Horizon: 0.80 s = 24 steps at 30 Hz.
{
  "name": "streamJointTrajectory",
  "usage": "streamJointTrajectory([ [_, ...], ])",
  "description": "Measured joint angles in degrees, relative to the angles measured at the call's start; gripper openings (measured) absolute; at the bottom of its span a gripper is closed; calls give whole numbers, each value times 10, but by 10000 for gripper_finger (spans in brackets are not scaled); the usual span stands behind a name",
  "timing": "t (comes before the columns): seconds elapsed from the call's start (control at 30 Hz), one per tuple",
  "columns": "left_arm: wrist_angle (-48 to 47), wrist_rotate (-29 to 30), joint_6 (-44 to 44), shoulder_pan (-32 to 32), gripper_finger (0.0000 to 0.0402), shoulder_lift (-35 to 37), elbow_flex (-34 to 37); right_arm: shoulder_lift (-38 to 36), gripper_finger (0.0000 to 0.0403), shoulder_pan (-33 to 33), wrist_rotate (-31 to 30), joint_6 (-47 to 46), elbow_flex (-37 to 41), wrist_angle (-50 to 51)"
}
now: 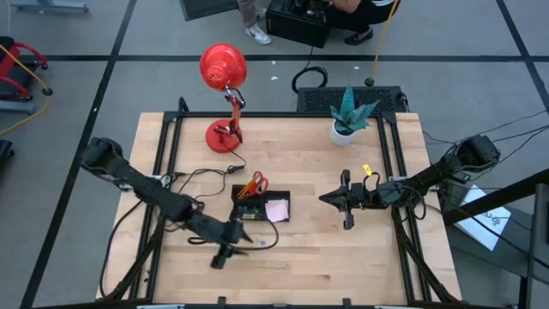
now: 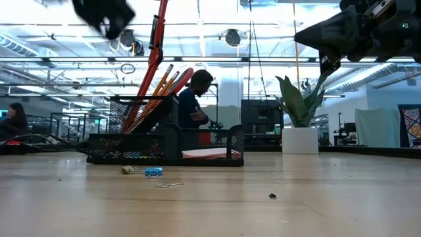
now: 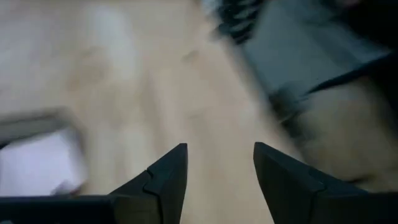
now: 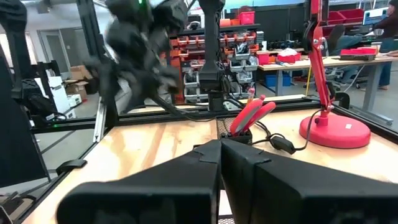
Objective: Pick and place office supplies into organizer
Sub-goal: Put the green binder clip into the desk organizer
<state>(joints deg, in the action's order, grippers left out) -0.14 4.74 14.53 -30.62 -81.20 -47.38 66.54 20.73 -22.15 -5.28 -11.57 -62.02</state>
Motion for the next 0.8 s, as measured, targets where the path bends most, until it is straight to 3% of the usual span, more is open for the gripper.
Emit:
streamJointTrajectory([
  [0.17, 36, -123, -6, -30, 189, 61, -19, 0, 4, 0, 0, 0, 0, 0],
  [0.3, 68, -136, -15, -49, 189, 94, -20, 0, 4, 0, 0, 0, 0, -1],
  [0.53, 48, -67, 1, -51, 189, 85, -20, 0, 4, 0, 0, 0, 0, -4],
  [0.8, -56, 116, 238, -63, 189, -38, -20, 0, 4, 0, 0, 0, 0, -8],
])
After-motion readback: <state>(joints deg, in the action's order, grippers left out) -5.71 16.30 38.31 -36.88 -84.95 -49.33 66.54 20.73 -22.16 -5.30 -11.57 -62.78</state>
